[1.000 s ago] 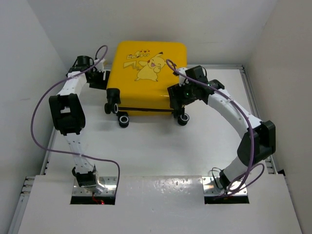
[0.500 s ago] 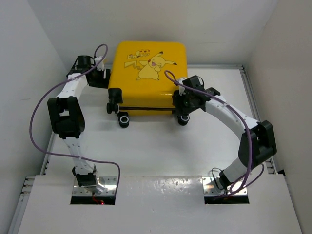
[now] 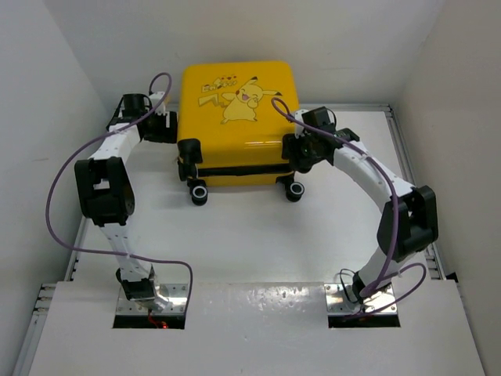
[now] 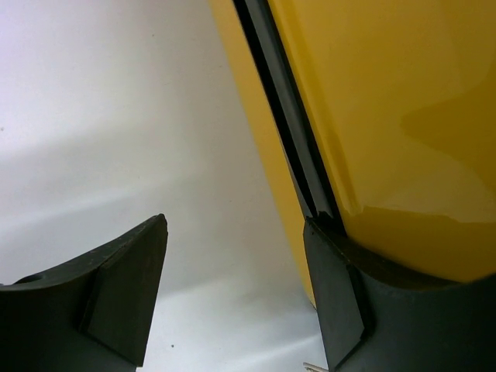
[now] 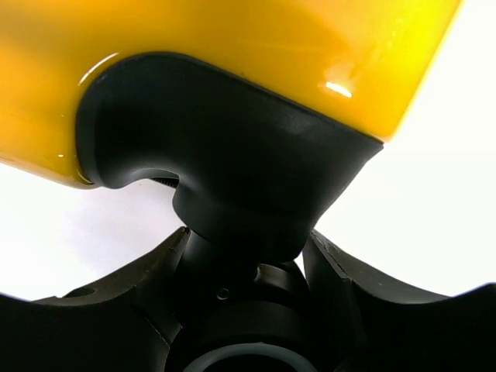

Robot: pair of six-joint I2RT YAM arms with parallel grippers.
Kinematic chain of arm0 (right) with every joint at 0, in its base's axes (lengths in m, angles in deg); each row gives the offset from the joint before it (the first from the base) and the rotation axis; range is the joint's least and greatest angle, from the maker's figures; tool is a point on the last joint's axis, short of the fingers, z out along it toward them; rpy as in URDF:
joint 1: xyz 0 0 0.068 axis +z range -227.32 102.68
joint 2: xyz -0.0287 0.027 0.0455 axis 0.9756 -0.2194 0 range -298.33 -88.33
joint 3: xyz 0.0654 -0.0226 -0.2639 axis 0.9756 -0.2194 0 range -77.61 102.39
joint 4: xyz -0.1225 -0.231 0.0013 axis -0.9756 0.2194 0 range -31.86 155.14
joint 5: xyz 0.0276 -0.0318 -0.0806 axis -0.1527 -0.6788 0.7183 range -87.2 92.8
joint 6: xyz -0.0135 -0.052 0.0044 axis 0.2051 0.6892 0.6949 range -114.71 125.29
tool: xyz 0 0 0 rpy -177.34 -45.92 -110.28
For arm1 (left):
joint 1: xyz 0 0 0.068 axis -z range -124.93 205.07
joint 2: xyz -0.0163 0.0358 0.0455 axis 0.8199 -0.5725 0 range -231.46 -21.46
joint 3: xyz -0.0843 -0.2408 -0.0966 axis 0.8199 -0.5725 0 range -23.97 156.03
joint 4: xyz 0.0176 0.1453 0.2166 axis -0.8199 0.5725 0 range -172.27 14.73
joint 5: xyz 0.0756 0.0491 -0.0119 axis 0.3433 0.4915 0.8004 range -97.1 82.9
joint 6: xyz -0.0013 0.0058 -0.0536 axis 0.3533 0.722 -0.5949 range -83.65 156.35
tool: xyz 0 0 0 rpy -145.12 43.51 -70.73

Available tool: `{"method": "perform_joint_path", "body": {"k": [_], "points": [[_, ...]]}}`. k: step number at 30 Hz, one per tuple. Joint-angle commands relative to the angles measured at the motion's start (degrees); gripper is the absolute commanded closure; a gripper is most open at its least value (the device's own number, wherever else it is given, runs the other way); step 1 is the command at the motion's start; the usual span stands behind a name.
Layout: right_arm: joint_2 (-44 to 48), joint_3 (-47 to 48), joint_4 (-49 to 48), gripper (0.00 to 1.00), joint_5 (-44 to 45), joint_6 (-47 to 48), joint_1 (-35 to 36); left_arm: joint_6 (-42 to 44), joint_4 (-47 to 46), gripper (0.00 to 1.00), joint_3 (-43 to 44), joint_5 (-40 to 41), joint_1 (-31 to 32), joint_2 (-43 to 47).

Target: Pack the luggage

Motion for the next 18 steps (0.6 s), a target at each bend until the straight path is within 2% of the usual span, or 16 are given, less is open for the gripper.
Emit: {"method": "perform_joint_path", "body": {"k": [1, 3, 6, 8, 10, 12, 13, 15, 17, 18], "points": [[-0.51, 1.39, -8.18, 1.00, -3.15, 0.24, 0.83, -7.48, -6.12, 0.25, -0.07, -8.77, -0.01, 3.21], [0.09, -1.86, -8.44, 1.00, -6.22, 1.38, 0.83, -12.66, -6.92, 0.25, 1.41, -12.54, -4.30, 1.73], [1.06, -4.86, -8.71, 1.00, -9.38, 2.26, 0.83, -15.58, -7.44, 0.26, 4.49, -23.69, -9.58, -1.87], [0.89, -5.13, -7.57, 1.00, -10.09, 2.61, 0.66, -15.59, -7.44, 0.27, 5.19, -24.34, -10.91, -3.37], [-0.07, -4.70, -6.69, 0.82, -10.09, 2.70, 0.57, -12.78, -7.44, 0.27, 6.60, -25.30, -11.44, -4.86], [-1.13, -2.52, -4.68, 0.58, -9.92, 2.27, 0.30, -12.78, -7.44, 0.30, 10.98, -25.92, -11.45, -8.54], [-2.00, -1.63, -3.10, 0.38, -10.27, 1.39, 0.30, -14.17, -7.44, 0.31, 14.39, -26.62, -11.45, -10.13], [-1.40, -0.65, -1.33, 0.21, -11.23, 0.51, -0.75, -14.97, -7.44, 0.38, 17.40, -27.24, -10.84, -14.60], [0.62, -3.18, -0.71, 0.14, -11.33, -1.07, -2.15, -14.98, -7.44, 0.41, 18.38, -27.24, -9.95, -16.29], [4.80, -4.42, -0.80, 0.01, -11.41, -1.60, -2.68, -14.19, -8.05, 0.41, 18.38, -27.24, -8.99, -16.30]]}}
